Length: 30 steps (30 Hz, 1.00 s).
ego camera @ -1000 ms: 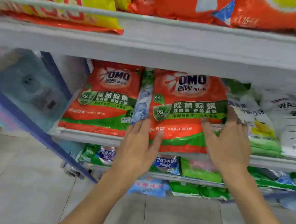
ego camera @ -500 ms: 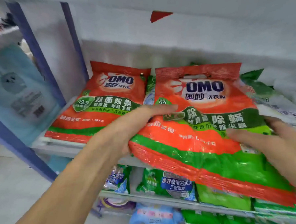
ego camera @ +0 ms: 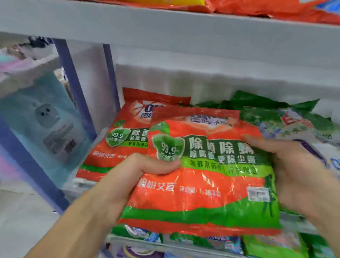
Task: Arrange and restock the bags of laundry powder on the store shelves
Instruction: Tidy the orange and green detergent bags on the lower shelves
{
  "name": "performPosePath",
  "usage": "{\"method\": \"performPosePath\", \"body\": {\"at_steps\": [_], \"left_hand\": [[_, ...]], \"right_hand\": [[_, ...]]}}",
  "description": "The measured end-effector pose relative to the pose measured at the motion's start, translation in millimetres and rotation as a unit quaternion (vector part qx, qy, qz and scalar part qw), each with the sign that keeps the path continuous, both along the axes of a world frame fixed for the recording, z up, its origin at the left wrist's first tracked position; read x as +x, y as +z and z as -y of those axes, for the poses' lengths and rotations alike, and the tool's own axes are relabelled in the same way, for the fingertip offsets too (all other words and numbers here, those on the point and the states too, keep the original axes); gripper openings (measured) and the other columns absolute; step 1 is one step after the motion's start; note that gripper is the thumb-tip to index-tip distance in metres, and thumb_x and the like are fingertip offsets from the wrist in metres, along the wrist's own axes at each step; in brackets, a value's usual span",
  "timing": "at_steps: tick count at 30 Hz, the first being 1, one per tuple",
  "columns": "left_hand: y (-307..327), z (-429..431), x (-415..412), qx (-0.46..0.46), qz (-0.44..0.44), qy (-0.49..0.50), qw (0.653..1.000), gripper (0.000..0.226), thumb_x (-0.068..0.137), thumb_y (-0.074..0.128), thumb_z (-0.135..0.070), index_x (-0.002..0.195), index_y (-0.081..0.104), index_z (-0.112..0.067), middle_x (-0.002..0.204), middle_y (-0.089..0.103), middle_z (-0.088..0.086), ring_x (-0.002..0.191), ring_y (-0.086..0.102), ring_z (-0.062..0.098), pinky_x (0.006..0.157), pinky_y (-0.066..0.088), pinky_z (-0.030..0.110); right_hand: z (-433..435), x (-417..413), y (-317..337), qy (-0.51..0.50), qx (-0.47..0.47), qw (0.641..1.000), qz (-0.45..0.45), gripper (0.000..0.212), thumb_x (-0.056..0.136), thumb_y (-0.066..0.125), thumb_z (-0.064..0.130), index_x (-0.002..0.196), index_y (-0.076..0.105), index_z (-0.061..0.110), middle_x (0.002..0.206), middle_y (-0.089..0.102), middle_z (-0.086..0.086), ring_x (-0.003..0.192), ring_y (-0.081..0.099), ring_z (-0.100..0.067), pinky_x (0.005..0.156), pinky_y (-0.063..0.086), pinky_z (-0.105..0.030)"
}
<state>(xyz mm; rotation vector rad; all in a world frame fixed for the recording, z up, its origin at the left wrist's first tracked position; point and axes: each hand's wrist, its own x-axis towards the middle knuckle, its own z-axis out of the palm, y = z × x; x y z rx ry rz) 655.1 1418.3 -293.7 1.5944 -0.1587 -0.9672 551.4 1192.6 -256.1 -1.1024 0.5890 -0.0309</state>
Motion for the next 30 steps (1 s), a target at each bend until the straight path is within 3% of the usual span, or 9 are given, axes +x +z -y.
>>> {"method": "performPosePath", "body": {"at_steps": [2, 4, 10, 12, 15, 18, 20, 23, 30], "left_hand": [[18, -1, -2, -0.043, -0.024, -0.014, 0.999, 0.048, 0.080, 0.078, -0.018, 0.125, 0.071, -0.003, 0.099, 0.077, 0.019, 0.078, 0.077, 0.014, 0.093, 0.057, 0.038], [27, -10, 8, -0.087, -0.037, 0.034, 0.995, 0.049, 0.064, 0.075, -0.005, 0.114, 0.077, -0.008, 0.110, 0.075, 0.021, 0.103, 0.072, 0.041, 0.093, 0.058, 0.053], [51, -37, 36, -0.110, 0.034, 0.054, 0.992, 0.056, 0.054, 0.068, 0.016, 0.102, 0.081, -0.011, 0.100, 0.078, 0.017, 0.087, 0.077, 0.035, 0.074, 0.064, 0.044], [61, -41, 51, -0.102, 0.083, 0.094, 0.987, 0.044, 0.050, 0.072, 0.009, 0.087, 0.084, -0.012, 0.088, 0.079, 0.014, 0.075, 0.077, 0.027, 0.061, 0.063, 0.034], [50, -54, 77, -0.035, 0.075, 0.134, 0.987, 0.037, 0.064, 0.081, -0.007, 0.100, 0.080, -0.010, 0.090, 0.078, 0.018, 0.084, 0.074, 0.036, 0.088, 0.059, 0.048], [15, -62, 92, 0.174, 0.175, 0.191, 0.950, 0.009, 0.092, 0.072, -0.021, 0.092, 0.071, -0.012, 0.108, 0.074, 0.020, 0.088, 0.067, 0.031, 0.096, 0.054, 0.047], [-4, -65, 87, 0.303, 0.226, 0.134, 0.916, 0.038, 0.086, 0.072, -0.049, 0.105, 0.070, -0.017, 0.123, 0.070, 0.011, 0.103, 0.067, 0.028, 0.101, 0.051, 0.041], [-21, -75, 76, 0.286, 0.216, 0.144, 0.922, 0.052, 0.074, 0.072, -0.060, 0.107, 0.070, -0.020, 0.104, 0.075, 0.004, 0.094, 0.071, 0.027, 0.095, 0.055, 0.043], [-37, -73, 77, 0.228, 0.301, 0.287, 0.881, 0.034, 0.088, 0.072, -0.042, 0.112, 0.060, -0.021, 0.110, 0.070, 0.014, 0.101, 0.065, 0.038, 0.093, 0.051, 0.049]], "right_hand": [[-6, 16, -3, 0.027, 0.018, 0.999, 0.003, 0.027, 0.081, 0.074, 0.030, 0.093, 0.079, 0.006, 0.104, 0.077, -0.021, 0.074, 0.077, -0.034, 0.071, 0.061, -0.059], [-9, 35, -7, 0.029, 0.006, 1.000, 0.011, 0.029, 0.086, 0.075, 0.034, 0.103, 0.076, 0.010, 0.105, 0.077, -0.019, 0.077, 0.077, -0.034, 0.076, 0.061, -0.057], [-37, 75, 2, 0.047, -0.004, 0.992, 0.119, 0.020, 0.092, 0.065, 0.018, 0.090, 0.080, 0.005, 0.090, 0.079, -0.014, 0.068, 0.076, -0.027, 0.062, 0.065, -0.039], [-39, 99, 3, 0.020, -0.012, 0.991, 0.133, 0.015, 0.091, 0.067, 0.016, 0.093, 0.076, 0.006, 0.086, 0.079, -0.013, 0.066, 0.076, -0.027, 0.060, 0.064, -0.040], [-41, 142, -19, 0.005, -0.051, 0.997, 0.049, 0.021, 0.087, 0.072, 0.017, 0.105, 0.073, 0.007, 0.081, 0.078, -0.013, 0.064, 0.074, -0.027, 0.068, 0.064, -0.045], [-42, 169, -50, 0.051, -0.127, 0.990, -0.040, 0.029, 0.088, 0.074, 0.017, 0.113, 0.071, 0.003, 0.088, 0.077, -0.014, 0.066, 0.072, -0.026, 0.072, 0.064, -0.045], [-33, 183, -56, 0.063, -0.181, 0.980, -0.055, 0.058, 0.068, 0.089, 0.035, 0.117, 0.072, 0.007, 0.104, 0.076, -0.014, 0.082, 0.071, -0.028, 0.089, 0.060, -0.055], [-15, 210, -64, 0.063, -0.231, 0.970, -0.037, 0.087, 0.045, 0.083, 0.078, 0.109, 0.070, 0.021, 0.106, 0.071, 0.003, 0.093, 0.065, -0.023, 0.108, 0.048, -0.052], [-28, 212, -46, -0.012, -0.284, 0.959, 0.016, 0.018, 0.097, 0.069, 0.028, 0.085, 0.068, 0.015, 0.115, 0.074, -0.012, 0.096, 0.072, -0.027, 0.095, 0.056, -0.040]]}}
